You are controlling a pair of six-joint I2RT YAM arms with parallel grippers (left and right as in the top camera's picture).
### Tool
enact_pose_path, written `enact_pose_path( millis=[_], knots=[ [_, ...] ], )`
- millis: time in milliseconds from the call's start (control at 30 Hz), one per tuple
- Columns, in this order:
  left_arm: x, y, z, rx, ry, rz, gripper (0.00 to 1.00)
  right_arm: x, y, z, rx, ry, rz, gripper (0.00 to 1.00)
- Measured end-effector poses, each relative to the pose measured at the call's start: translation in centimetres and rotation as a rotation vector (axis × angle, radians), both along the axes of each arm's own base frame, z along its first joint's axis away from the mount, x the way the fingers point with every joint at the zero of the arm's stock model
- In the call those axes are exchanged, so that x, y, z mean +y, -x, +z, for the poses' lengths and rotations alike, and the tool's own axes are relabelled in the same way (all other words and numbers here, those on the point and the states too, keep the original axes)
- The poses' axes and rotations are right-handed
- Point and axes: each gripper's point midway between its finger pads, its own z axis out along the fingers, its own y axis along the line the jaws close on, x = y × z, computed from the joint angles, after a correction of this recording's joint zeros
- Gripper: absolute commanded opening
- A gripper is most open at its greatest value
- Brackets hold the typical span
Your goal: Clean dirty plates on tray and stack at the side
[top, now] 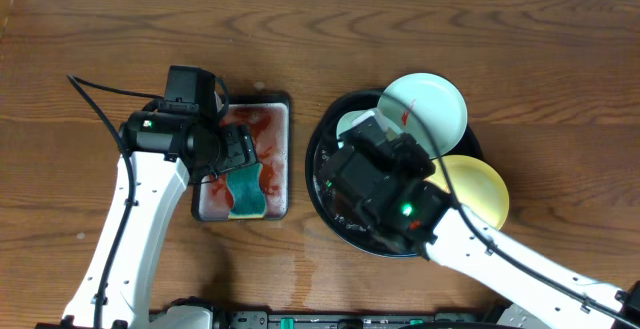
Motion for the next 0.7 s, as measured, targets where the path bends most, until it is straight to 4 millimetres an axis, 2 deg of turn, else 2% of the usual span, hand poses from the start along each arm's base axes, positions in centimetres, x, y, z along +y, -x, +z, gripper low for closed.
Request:
enact_pose_path(
  millis=[367,700],
  knots=[
    [0.0,0.0,0.0,0.001,0.000,0.000,0.82,1.8,1.2,2.3,-0.117,0.079,0.055,0.01],
    [0.0,0.0,0.0,0.001,0.000,0.000,0.82,1.7,1.6,3.3,-0.137,0.082,0.068,0.01]
  ],
)
